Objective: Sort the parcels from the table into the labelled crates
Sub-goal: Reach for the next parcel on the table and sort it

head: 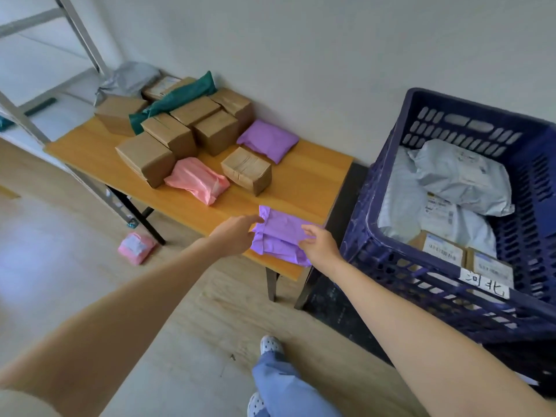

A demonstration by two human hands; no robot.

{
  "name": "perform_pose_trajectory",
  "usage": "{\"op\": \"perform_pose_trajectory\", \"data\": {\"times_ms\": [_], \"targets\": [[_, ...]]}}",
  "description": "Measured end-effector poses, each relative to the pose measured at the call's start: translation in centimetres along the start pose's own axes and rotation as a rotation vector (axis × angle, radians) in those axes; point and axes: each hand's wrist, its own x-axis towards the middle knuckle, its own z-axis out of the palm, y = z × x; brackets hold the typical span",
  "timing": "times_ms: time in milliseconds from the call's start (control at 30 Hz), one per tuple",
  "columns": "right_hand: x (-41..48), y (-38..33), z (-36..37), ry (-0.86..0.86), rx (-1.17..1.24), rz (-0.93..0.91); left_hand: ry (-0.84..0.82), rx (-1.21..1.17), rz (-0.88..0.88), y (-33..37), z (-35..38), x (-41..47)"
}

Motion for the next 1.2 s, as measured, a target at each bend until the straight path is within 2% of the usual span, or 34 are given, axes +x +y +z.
{"op": "perform_pose_trajectory", "data": {"times_ms": [367, 567, 833, 1100, 1200], "targets": [[5.1, 3.4, 2.1, -0.003, -0.063, 0.081, -0.101, -0.044, -0.050, -3.6, 3.7, 5.9], [6.4, 5.1, 2.6, 0.044, -0.111, 0.116, -0.152, -0.046, 0.015, -4.0, 4.7, 8.1], [6.4, 5.1, 4.0, 0.138, 0.020, 0.208, -0.274, 0.009, 0.088, -5.1, 5.2, 9.8], [6.3, 3.7, 5.8, 0.241, 0.035, 0.289, -0.353, 0.031, 0.236, -7.3, 5.6, 11.6], [6.5, 3.0, 6.1, 0.282, 0.068, 0.315, -0.355, -0.002, 0.235, -7.9, 5.7, 11.9]]}}
